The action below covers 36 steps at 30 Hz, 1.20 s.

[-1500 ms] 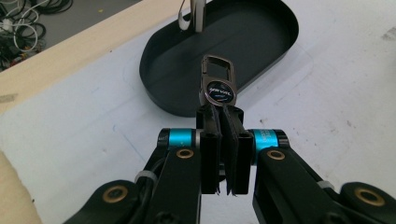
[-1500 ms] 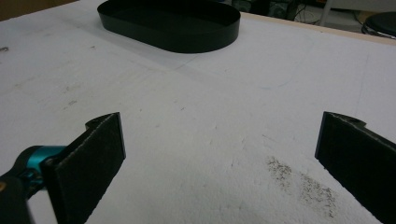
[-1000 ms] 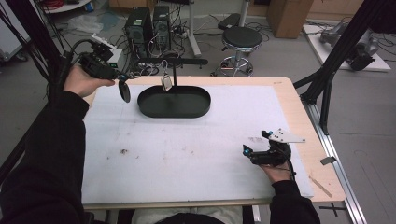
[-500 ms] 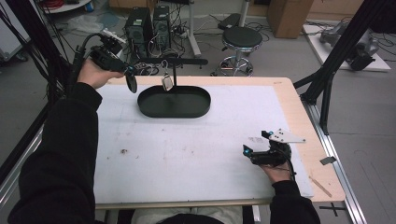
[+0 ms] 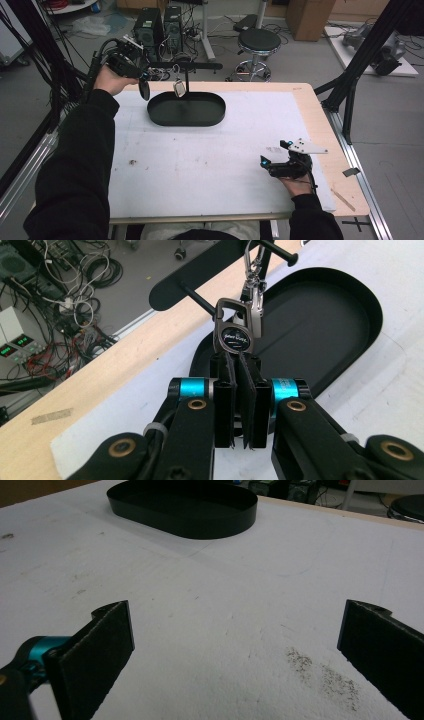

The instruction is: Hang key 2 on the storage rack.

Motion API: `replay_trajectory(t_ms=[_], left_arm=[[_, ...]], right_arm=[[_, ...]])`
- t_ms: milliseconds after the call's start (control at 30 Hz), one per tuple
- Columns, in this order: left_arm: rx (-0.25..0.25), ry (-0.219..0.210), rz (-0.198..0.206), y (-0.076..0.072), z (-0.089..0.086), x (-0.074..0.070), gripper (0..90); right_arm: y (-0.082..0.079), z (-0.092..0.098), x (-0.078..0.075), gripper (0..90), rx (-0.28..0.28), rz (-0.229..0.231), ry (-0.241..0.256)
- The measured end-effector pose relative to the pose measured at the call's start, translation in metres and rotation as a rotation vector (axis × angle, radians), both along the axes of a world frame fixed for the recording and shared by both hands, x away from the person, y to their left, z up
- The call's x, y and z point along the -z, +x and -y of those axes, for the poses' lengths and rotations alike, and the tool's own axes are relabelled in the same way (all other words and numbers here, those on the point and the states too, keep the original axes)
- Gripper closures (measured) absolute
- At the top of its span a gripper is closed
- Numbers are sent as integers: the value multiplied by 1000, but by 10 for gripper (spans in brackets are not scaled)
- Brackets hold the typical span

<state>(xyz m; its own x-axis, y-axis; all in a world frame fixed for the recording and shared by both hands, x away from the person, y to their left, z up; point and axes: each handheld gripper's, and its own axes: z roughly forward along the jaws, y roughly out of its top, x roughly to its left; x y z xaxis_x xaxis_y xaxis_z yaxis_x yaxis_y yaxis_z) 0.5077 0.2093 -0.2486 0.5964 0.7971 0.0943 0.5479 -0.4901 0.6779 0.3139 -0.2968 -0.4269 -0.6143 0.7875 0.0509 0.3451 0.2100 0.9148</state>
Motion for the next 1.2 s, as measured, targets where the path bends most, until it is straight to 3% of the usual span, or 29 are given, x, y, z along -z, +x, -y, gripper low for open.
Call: replay_trajectory(t_ms=[100,333,533,633,800,1033,1100,1133,1167,1200], left_arm=[[-16,4,0,4,3,3,851],[-61,68,-2,9,4,10,851],[-81,80,-4,14,4,16,852],[-91,81,17,16,7,18,852],[-108,40,37,21,6,20,851],[-130,-25,32,26,1,24,840],[-146,-121,11,27,-3,24,745],[-185,-136,5,26,-4,23,667],[-209,-125,4,26,-5,23,571],[-196,-114,-28,26,-7,25,394]], right_arm=[[0,0,0,8,-4,4,-4],[-1,0,0,8,-1,-2,3],[0,0,0,8,-6,6,-4],[0,0,0,8,-5,-1,0],[0,0,0,8,-6,-1,0],[0,0,0,8,-12,0,-2],[0,-1,0,8,-12,-2,-1],[0,-1,0,8,-12,-3,-1],[-1,-1,0,8,-12,-2,0],[-1,-1,0,8,-11,-2,0]])
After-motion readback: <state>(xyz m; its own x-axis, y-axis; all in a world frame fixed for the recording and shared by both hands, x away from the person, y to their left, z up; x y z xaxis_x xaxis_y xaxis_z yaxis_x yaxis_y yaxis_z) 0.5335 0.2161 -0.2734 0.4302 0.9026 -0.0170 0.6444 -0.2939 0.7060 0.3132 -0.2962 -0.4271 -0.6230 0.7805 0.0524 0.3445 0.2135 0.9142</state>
